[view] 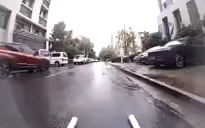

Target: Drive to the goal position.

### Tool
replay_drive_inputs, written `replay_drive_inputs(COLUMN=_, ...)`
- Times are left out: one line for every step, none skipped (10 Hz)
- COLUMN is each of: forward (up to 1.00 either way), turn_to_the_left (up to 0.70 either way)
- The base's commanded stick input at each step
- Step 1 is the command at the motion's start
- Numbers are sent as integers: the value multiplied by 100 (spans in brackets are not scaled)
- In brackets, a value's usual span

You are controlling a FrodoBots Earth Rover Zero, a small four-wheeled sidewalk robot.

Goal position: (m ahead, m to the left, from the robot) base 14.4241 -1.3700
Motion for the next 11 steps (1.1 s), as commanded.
replay_drive_inputs(forward=70, turn_to_the_left=0)
replay_drive_inputs(forward=70, turn_to_the_left=0)
replay_drive_inputs(forward=70, turn_to_the_left=0)
replay_drive_inputs(forward=70, turn_to_the_left=0)
replay_drive_inputs(forward=70, turn_to_the_left=0)
replay_drive_inputs(forward=70, turn_to_the_left=0)
replay_drive_inputs(forward=70, turn_to_the_left=0)
replay_drive_inputs(forward=70, turn_to_the_left=0)
replay_drive_inputs(forward=70, turn_to_the_left=0)
replay_drive_inputs(forward=70, turn_to_the_left=0)
replay_drive_inputs(forward=70, turn_to_the_left=0)
